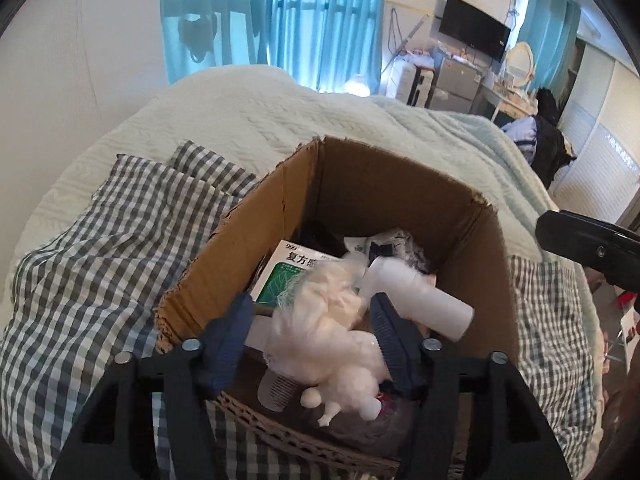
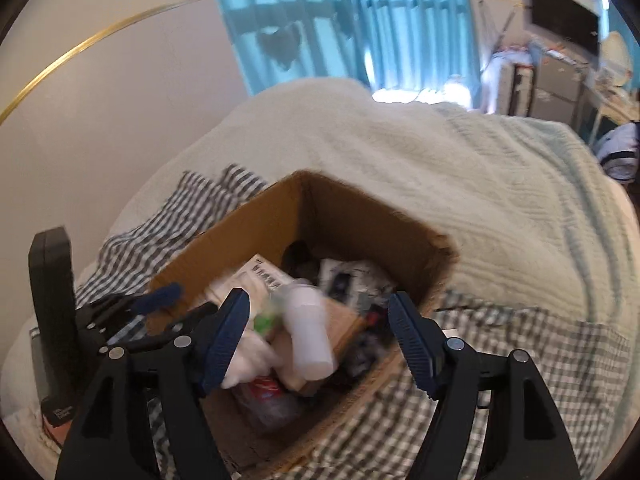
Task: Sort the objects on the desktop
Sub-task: 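Move both open grippers back to the sachet and black hair tie, then grasp the red-printed sachet with the left gripper while the right grasps the black hair tie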
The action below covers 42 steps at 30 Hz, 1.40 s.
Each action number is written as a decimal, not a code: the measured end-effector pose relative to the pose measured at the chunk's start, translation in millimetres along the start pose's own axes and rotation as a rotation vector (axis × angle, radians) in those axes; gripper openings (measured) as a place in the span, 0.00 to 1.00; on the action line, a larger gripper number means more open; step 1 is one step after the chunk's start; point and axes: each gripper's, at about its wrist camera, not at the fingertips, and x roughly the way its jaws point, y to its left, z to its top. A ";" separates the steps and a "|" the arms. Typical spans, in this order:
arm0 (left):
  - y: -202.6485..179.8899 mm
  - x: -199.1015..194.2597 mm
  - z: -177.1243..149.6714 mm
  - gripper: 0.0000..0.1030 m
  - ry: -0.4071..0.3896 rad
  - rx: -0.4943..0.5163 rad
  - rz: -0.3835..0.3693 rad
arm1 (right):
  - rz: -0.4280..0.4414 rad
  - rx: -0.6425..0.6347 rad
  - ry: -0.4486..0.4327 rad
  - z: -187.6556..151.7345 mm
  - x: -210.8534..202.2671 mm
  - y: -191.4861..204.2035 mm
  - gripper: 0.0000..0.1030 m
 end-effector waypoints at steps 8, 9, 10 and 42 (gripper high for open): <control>-42.1 -43.0 1.1 0.74 -0.060 0.041 -0.055 | -0.073 0.026 -0.082 -12.2 -59.8 -28.6 0.70; -55.2 -51.6 -0.6 0.79 -0.073 0.055 -0.079 | -0.084 0.027 -0.091 -16.1 -67.4 -33.3 0.70; -63.4 -56.2 -1.4 0.81 -0.080 0.061 -0.093 | -0.091 0.031 -0.099 -20.0 -75.2 -39.3 0.70; -229.9 132.3 -107.8 0.89 0.116 0.217 -0.080 | -0.021 0.201 0.161 -141.0 65.5 -239.0 0.54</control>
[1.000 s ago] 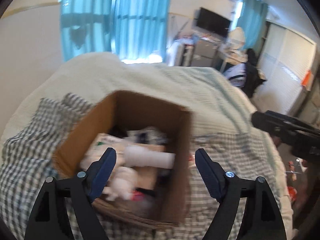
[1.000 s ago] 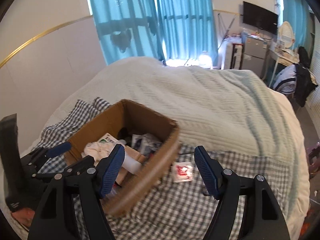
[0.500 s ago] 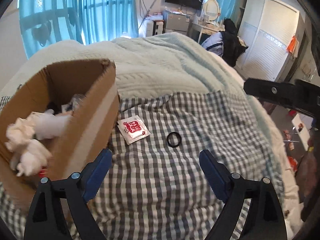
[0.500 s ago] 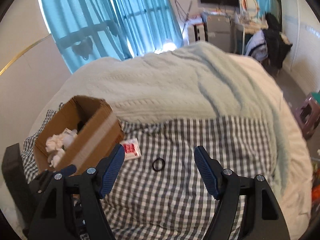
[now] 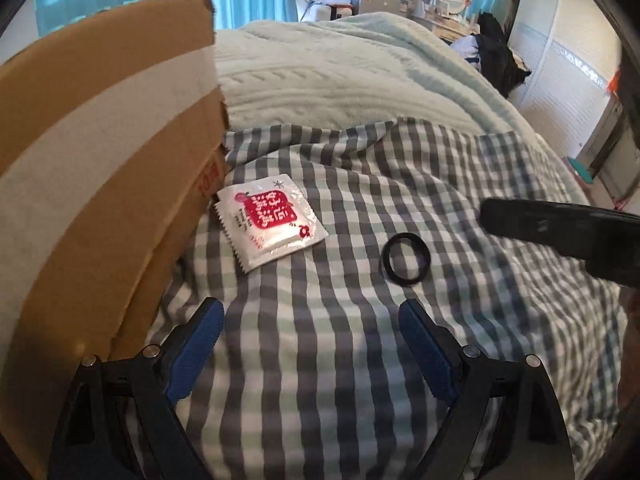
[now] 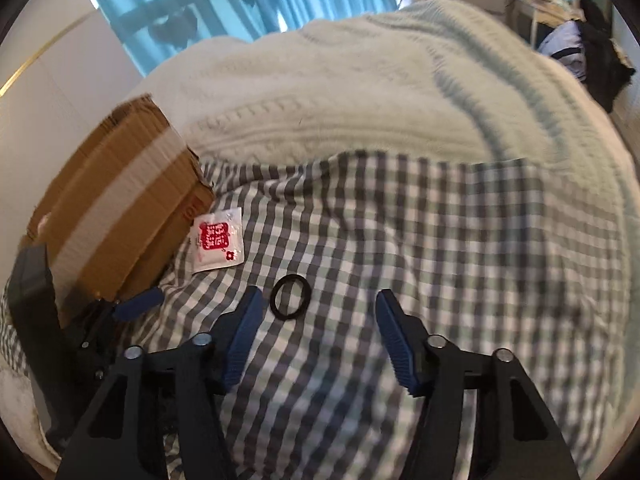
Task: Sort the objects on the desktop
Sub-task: 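Grasp the red-printed sachet with the left gripper while the right grasps the black hair tie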
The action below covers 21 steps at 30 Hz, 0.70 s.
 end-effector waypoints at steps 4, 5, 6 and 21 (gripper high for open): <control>0.8 11.3 1.9 0.89 -0.011 0.021 0.005 | 0.022 -0.048 0.053 5.6 29.6 3.8 0.49; 1.6 12.0 2.2 0.89 -0.010 0.022 0.006 | 0.028 -0.054 0.071 5.8 37.2 4.1 0.47; 1.9 13.2 1.9 0.89 -0.013 0.024 0.006 | 0.034 -0.058 0.089 5.8 43.8 4.5 0.46; 23.4 37.3 21.4 0.89 0.042 -0.189 -0.052 | -0.094 -0.007 0.106 -17.9 31.4 -34.4 0.03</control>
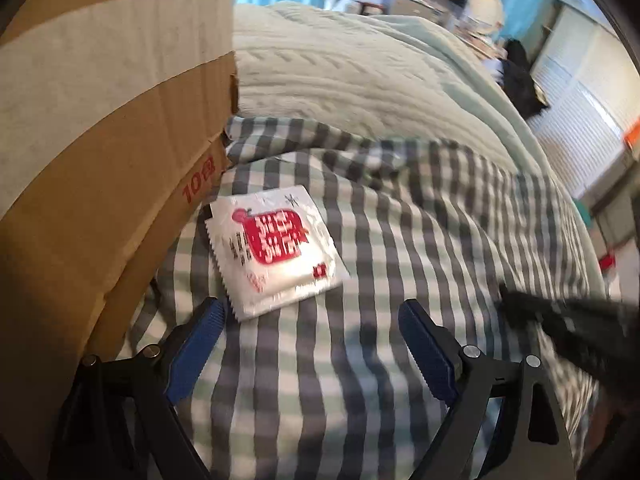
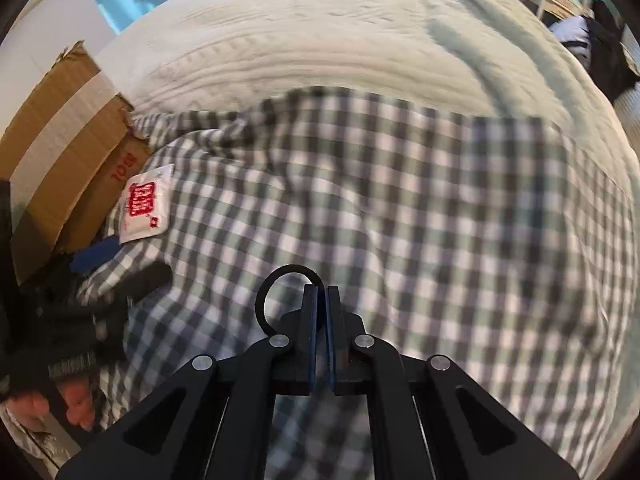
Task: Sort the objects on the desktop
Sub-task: 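Grasp the red-printed sachet with the left gripper while the right grasps the black hair tie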
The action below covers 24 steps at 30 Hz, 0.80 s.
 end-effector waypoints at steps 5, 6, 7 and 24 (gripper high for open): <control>-4.5 17.6 16.6 0.90 0.026 -0.066 0.063 | -0.002 -0.007 0.003 -10.0 -7.7 -0.4 0.03; -4.5 19.4 19.5 0.90 0.027 -0.083 0.066 | -0.002 -0.009 0.004 -12.2 -9.0 -0.3 0.03; -4.6 20.4 21.3 0.90 0.028 -0.094 0.064 | 0.000 -0.010 0.002 -14.3 -10.4 -0.7 0.03; -6.7 -12.5 4.3 0.05 -0.006 0.053 0.008 | 0.016 0.013 -0.036 -17.5 -43.7 3.2 0.03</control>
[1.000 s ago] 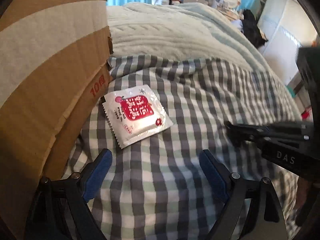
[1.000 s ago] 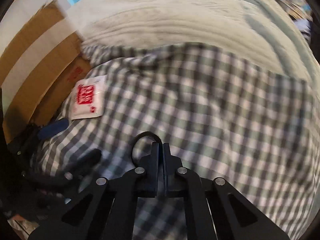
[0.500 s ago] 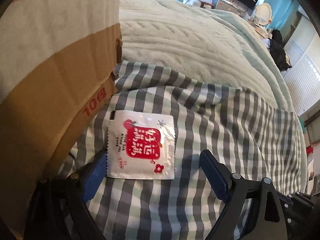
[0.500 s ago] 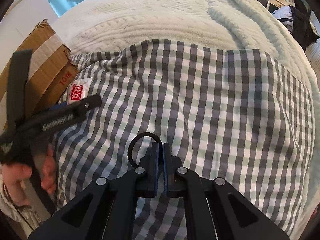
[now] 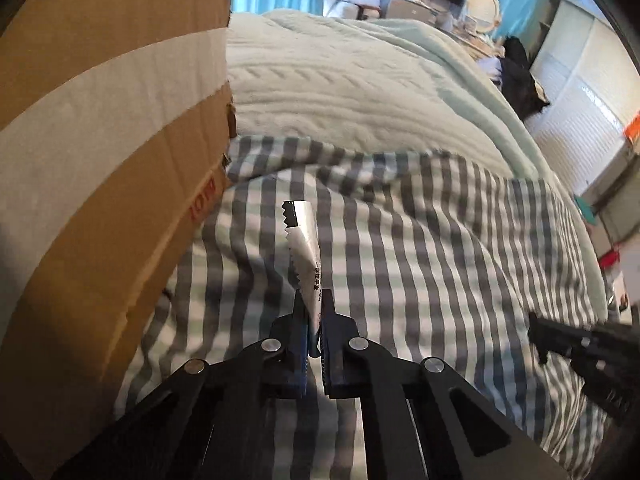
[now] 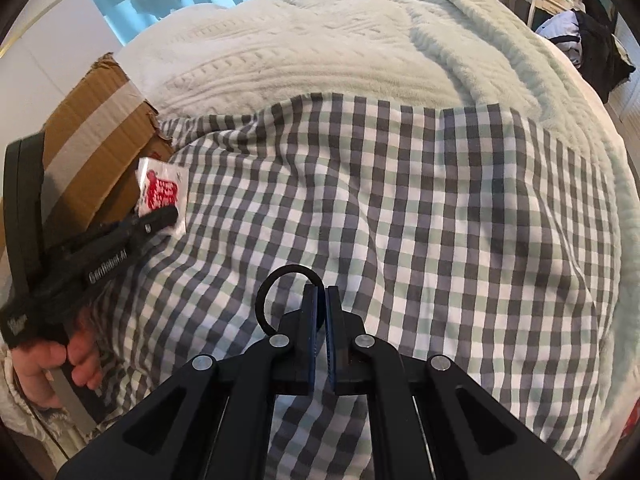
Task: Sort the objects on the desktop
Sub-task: 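Grasp the red-printed sachet with the left gripper while the right grasps the black hair tie, then carry the sachet and hair tie over the box and release them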
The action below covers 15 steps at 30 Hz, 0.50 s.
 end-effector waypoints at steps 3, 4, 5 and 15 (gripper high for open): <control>3.3 -9.7 -4.2 0.04 -0.011 -0.002 -0.014 | 0.003 0.002 -0.014 -2.9 -9.0 2.7 0.03; 3.1 -11.4 -3.4 0.04 -0.012 0.000 -0.021 | 0.004 0.001 -0.016 -3.2 -10.2 4.6 0.03; 2.5 -15.3 -3.5 0.04 -0.016 0.006 -0.027 | 0.003 0.000 -0.018 -3.5 -12.0 6.8 0.03; -8.1 -70.4 -13.0 0.04 -0.077 0.097 -0.093 | 0.021 -0.025 -0.096 -1.4 -57.6 34.2 0.03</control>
